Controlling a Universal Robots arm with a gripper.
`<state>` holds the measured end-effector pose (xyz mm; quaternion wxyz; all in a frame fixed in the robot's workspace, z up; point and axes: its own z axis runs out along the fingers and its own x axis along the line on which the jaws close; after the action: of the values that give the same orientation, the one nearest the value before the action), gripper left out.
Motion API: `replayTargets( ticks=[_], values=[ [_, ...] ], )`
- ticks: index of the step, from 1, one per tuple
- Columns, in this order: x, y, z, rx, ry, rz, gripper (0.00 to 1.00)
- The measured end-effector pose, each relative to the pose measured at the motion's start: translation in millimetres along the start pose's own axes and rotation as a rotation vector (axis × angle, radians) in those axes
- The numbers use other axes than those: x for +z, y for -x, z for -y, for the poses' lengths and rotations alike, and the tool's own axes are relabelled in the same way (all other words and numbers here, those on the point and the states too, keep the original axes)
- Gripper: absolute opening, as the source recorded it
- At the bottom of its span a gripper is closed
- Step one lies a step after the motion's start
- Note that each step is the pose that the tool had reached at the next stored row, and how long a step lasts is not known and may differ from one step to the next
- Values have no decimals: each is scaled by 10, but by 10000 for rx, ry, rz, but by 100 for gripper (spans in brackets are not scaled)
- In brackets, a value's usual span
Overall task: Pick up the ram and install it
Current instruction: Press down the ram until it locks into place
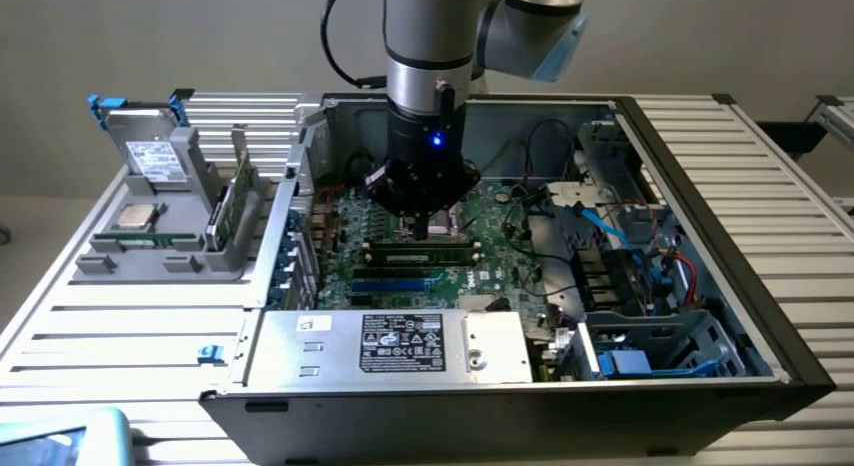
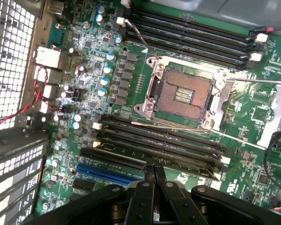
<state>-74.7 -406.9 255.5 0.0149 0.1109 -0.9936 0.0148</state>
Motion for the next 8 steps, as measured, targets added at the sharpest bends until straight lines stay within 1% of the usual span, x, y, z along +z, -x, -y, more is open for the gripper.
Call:
replayTargets(
  ticks=[8],
  values=[
    [0,0,0,1258,42,-33,11]
  ],
)
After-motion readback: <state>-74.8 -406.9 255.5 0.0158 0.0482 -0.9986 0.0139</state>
